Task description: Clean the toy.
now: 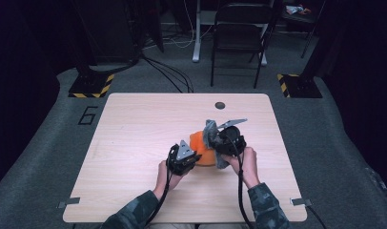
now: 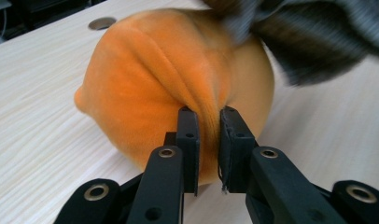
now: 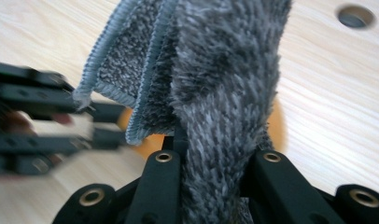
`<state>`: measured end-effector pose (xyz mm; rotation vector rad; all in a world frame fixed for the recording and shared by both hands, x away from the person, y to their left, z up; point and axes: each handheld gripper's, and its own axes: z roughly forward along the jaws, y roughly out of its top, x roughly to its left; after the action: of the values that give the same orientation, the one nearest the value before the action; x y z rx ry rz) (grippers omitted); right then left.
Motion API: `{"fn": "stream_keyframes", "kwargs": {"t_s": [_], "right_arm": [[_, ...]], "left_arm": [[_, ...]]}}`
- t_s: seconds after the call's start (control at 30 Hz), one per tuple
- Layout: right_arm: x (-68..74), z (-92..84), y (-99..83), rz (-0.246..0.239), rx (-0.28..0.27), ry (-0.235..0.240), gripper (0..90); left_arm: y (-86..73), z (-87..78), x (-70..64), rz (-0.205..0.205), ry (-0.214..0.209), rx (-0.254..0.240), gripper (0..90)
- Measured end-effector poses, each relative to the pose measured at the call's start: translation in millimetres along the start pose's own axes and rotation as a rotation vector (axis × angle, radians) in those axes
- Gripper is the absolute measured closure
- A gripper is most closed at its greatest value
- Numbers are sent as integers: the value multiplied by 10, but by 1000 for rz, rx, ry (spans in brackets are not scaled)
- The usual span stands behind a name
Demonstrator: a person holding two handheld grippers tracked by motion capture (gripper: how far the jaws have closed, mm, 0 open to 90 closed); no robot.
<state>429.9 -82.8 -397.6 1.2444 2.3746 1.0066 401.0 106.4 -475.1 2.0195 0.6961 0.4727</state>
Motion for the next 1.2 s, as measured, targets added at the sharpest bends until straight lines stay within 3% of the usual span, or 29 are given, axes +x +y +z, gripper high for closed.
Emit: {"fn": "stream_keyframes", "kwargs": {"t_s": [0.07, 0.13, 0.2, 0.3, 0.4, 0.5, 0.57, 0.77, 0.97, 1.07, 1.1, 1.2], "right_arm": [[76, 60, -5, -26, -14, 13, 776], [96, 148, -32, -35, 15, -16, 777], [60, 213, -57, -31, 24, -12, 779], [53, 223, -59, -58, 47, -53, 780], [34, 225, -81, -48, 66, -76, 782], [-65, 237, -107, -55, 81, -95, 783], [-132, 235, -125, -36, 89, -96, 783], [-296, 246, -208, -7, 135, -156, 783], [-536, 420, -418, 58, 220, -207, 784], [-626, 602, -585, 80, 272, -183, 784], [-650, 627, -619, 89, 258, -171, 784], [-678, 557, -556, 103, 270, -164, 784]], "left_arm": [[1, 6, -23, 6, -7, 3, 807], [-20, 20, -7, 6, -11, 16, 808], [-40, 38, 14, -8, -14, 16, 807], [-40, 42, 33, -16, -18, 19, 805], [-47, 52, 44, -16, -20, 23, 802], [-61, 53, 65, -32, -28, 21, 801], [-66, 51, 77, -36, -32, 23, 799], [-62, 56, 91, -39, -28, 20, 794], [-76, 53, 138, -60, -35, 22, 790], [-80, 50, 154, -82, -35, 19, 789], [-79, 54, 160, -76, -28, 13, 789], [-83, 52, 168, -77, -34, 6, 789]]}}
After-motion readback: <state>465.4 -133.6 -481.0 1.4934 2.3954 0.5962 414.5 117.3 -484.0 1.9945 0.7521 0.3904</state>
